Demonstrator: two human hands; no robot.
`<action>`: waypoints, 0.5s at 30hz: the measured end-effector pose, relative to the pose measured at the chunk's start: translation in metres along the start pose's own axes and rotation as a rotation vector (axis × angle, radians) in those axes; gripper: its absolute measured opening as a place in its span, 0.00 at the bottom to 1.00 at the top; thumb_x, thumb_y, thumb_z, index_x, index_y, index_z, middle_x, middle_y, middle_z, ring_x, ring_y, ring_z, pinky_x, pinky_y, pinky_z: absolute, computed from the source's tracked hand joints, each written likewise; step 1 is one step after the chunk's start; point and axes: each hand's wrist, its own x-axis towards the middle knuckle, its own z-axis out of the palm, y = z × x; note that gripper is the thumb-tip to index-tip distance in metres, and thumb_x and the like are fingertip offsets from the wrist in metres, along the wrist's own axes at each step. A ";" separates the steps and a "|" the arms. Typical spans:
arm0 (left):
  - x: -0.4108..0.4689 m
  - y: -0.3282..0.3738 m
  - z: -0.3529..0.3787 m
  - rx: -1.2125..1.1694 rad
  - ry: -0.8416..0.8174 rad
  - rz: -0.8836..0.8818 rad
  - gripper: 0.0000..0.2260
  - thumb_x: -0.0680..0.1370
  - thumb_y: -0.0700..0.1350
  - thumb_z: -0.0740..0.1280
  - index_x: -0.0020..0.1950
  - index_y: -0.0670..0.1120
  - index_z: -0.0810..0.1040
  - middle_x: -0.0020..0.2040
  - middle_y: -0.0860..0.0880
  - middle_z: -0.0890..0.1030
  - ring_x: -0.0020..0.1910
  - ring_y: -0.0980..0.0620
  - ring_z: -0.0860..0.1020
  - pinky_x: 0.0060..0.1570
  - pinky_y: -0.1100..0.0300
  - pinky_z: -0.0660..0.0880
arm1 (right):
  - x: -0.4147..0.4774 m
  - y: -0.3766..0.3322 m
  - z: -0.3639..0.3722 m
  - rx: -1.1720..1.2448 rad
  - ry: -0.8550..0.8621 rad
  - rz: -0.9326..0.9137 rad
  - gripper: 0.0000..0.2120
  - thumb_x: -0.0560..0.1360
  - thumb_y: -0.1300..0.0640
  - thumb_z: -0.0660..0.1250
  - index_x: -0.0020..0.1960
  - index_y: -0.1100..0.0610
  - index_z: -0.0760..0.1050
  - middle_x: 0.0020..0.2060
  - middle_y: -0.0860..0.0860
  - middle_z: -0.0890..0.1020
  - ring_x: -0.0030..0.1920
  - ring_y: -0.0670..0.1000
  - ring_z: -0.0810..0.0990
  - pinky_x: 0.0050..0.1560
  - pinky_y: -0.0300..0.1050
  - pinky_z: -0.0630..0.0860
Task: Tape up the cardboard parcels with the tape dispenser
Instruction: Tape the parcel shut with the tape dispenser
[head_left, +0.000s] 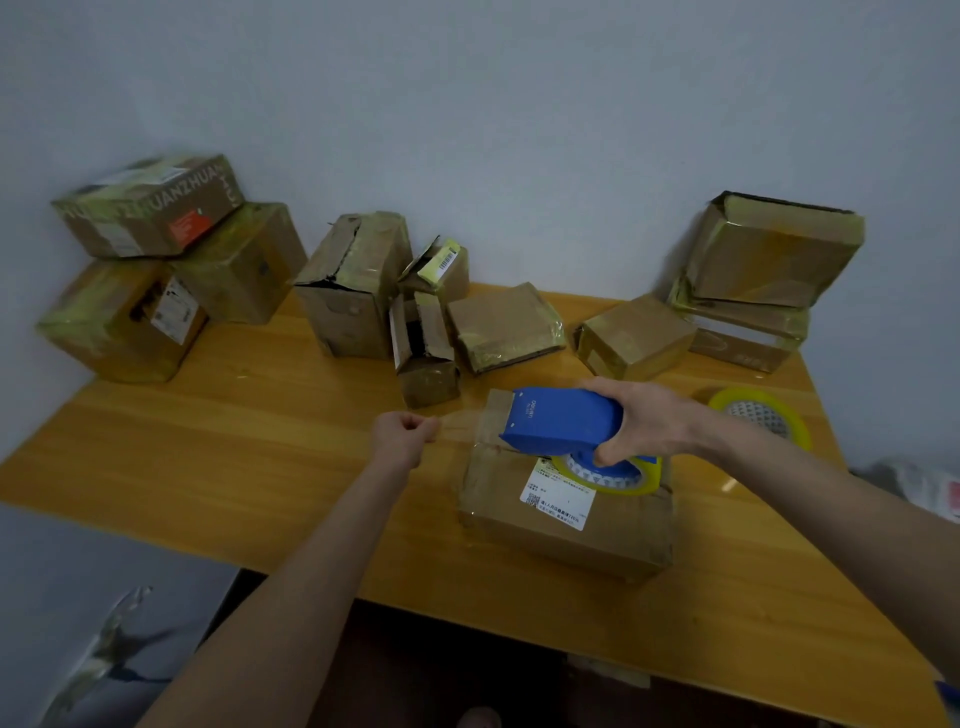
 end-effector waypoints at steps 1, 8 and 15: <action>0.002 -0.004 -0.001 0.003 0.009 -0.007 0.09 0.77 0.44 0.68 0.38 0.43 0.76 0.38 0.46 0.78 0.28 0.52 0.67 0.30 0.58 0.68 | -0.001 0.001 -0.001 -0.025 0.001 0.010 0.32 0.65 0.53 0.75 0.64 0.41 0.66 0.50 0.45 0.76 0.51 0.49 0.77 0.50 0.44 0.76; 0.004 -0.030 0.017 0.038 0.013 -0.064 0.11 0.77 0.45 0.68 0.36 0.45 0.73 0.40 0.44 0.78 0.33 0.50 0.72 0.39 0.52 0.72 | -0.001 0.005 0.002 -0.111 0.013 0.046 0.33 0.66 0.50 0.75 0.67 0.43 0.65 0.52 0.46 0.77 0.52 0.51 0.77 0.53 0.51 0.78; -0.003 -0.033 0.043 0.544 -0.125 0.112 0.14 0.81 0.54 0.60 0.62 0.51 0.77 0.50 0.48 0.81 0.47 0.50 0.78 0.44 0.56 0.75 | -0.001 0.009 0.010 -0.140 0.057 0.049 0.33 0.65 0.48 0.74 0.66 0.41 0.65 0.49 0.45 0.78 0.49 0.49 0.77 0.48 0.48 0.79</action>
